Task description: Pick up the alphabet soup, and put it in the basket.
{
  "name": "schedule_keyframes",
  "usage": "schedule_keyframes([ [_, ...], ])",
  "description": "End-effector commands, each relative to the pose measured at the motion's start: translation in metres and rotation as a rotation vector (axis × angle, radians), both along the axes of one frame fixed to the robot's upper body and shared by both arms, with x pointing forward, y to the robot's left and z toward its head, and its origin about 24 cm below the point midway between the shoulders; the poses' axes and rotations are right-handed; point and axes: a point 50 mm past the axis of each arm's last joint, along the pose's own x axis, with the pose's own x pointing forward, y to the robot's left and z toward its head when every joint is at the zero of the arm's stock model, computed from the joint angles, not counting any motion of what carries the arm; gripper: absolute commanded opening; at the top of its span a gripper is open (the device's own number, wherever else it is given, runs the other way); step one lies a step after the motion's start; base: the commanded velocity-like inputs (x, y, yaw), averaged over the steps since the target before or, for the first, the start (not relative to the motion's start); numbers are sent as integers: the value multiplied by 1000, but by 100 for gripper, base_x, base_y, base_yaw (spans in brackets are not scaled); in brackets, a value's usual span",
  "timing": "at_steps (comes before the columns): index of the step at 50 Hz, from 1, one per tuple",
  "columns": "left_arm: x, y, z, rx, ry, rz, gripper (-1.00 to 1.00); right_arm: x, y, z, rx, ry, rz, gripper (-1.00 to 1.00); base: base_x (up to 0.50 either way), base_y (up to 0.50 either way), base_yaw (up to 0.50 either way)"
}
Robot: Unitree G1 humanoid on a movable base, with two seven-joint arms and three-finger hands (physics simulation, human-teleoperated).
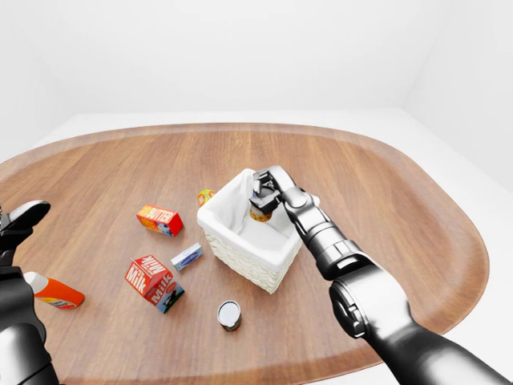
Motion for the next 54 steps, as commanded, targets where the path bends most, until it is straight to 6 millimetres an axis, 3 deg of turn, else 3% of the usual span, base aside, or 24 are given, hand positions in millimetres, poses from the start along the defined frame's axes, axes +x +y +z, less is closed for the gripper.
schedule_keyframes([
  [1, 2, 0, -3, -1, 11, -7, 100, 1, 1, 4, 1, -19, -27, -91, 0, 0, 0],
  [2, 2, 0, -3, -1, 11, -7, 100, 1, 2, 5, 3, -24, -25, -11, 0, 0, 0],
  [3, 2, 0, -3, -1, 13, -8, 100, 1, 2, 5, 4, -26, -22, 7, 0, 0, 0],
  [4, 2, 0, -3, 0, 12, -8, 100, 1, 2, 5, 0, -25, -22, 49, 0, 0, 0],
  [6, 2, 0, -3, 0, 12, -8, 100, 1, 3, 6, 2, -32, -18, 100, 0, 0, 0],
  [16, 3, 0, -5, 0, 19, -9, 100, -1, 8, 17, 12, -101, 19, 100, 0, 0, 0],
  [28, 3, -1, -7, 5, 28, -10, 100, -30, 33, 99, -4, -509, 214, 100, 0, 0, 0],
  [34, -1, -1, -1, 10, 7, -3, 100, -45, 39, 127, -34, -634, 275, 100, 0, 0, 0],
  [46, -6, -1, 7, 20, -28, 11, 100, -64, 42, 157, -116, -774, 332, 100, 0, 0, 0],
  [54, -7, -1, 10, 25, -36, 15, 100, -76, 44, 162, -172, -835, 346, 100, 0, 0, 0],
])
